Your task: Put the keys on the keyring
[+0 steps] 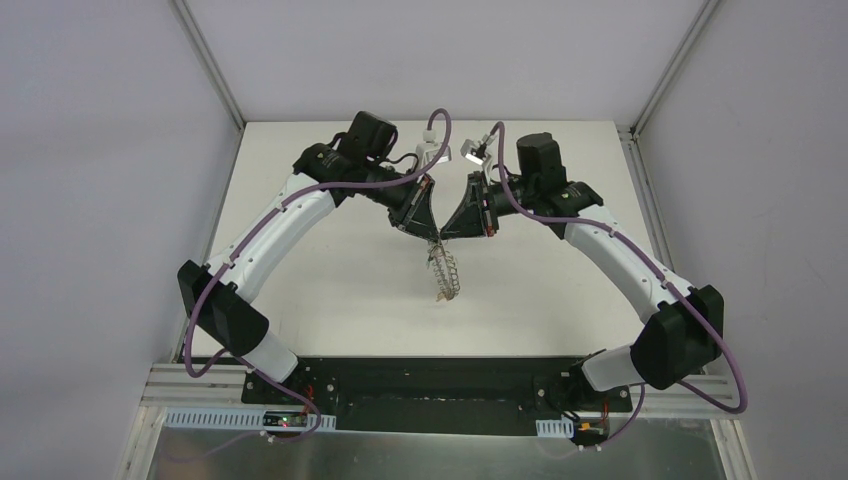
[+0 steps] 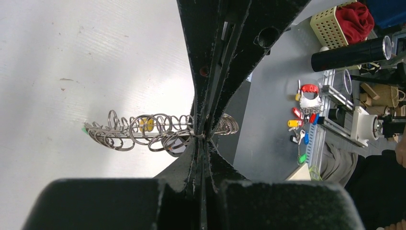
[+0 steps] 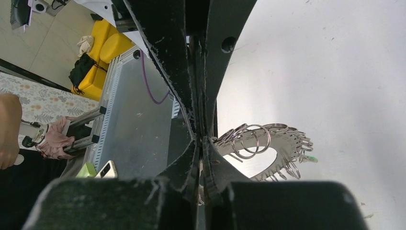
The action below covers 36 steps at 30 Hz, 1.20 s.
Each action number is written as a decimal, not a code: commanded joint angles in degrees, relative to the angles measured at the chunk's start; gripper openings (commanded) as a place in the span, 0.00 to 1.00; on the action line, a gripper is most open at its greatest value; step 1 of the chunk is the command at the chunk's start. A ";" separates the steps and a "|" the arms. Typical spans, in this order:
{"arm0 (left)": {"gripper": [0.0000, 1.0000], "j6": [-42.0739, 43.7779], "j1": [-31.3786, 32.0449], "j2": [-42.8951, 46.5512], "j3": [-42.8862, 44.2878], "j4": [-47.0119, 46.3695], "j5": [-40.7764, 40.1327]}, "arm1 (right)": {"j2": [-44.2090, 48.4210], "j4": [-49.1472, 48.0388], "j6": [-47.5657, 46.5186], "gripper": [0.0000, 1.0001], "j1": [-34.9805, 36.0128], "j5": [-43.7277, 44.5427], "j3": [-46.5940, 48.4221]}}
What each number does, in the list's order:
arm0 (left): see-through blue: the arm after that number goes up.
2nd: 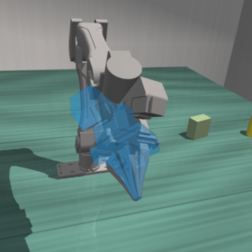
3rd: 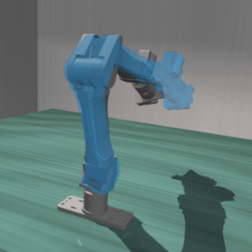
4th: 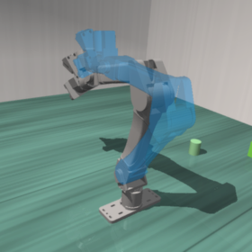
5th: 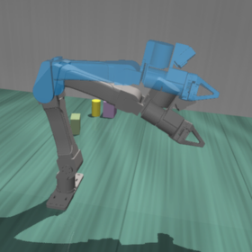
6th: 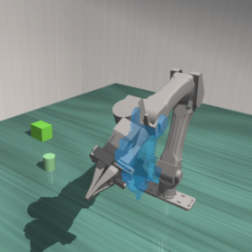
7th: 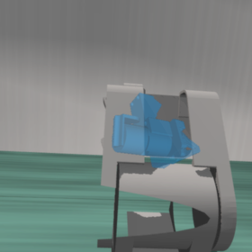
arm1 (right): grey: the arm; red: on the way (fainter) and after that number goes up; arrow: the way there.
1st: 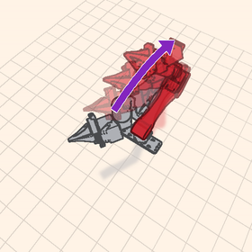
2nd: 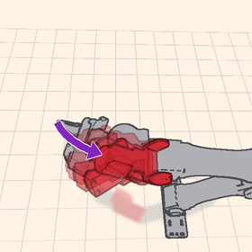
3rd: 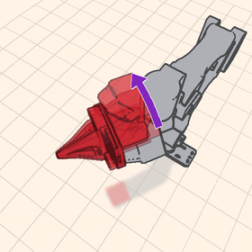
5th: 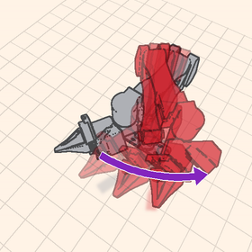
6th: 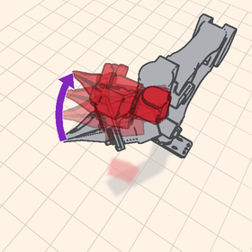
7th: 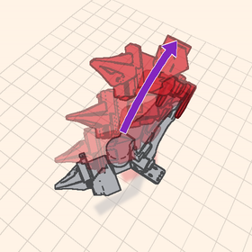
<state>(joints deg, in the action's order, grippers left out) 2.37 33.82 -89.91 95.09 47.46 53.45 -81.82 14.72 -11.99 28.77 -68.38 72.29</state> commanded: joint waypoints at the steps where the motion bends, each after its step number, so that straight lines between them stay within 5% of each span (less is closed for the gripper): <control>1: 0.00 -0.32 0.37 1.23 0.20 -2.28 1.81 | 0.42 -3.31 1.84 0.01 0.40 -2.19 -0.37; 6: 0.00 0.65 -0.16 2.01 -0.69 -3.61 2.09 | -0.06 -9.53 8.59 0.00 -0.41 -4.00 -1.13; 10: 0.18 1.47 -1.60 4.83 -4.29 -9.20 1.32 | -0.79 -18.14 16.77 0.00 -1.30 -4.39 -2.60; 19: 0.37 1.18 -3.11 10.46 -13.46 -20.18 0.26 | -1.44 -31.76 30.02 0.00 -3.70 -4.82 -6.59; 36: 0.43 4.88 -3.15 11.56 -19.36 -28.48 -3.28 | -1.38 -36.78 34.53 0.00 -4.73 -5.20 -8.46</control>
<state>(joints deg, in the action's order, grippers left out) 5.56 31.03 -80.23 76.58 22.81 49.25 -83.96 -17.39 20.67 24.56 -71.46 63.83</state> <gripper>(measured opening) 0.441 0.006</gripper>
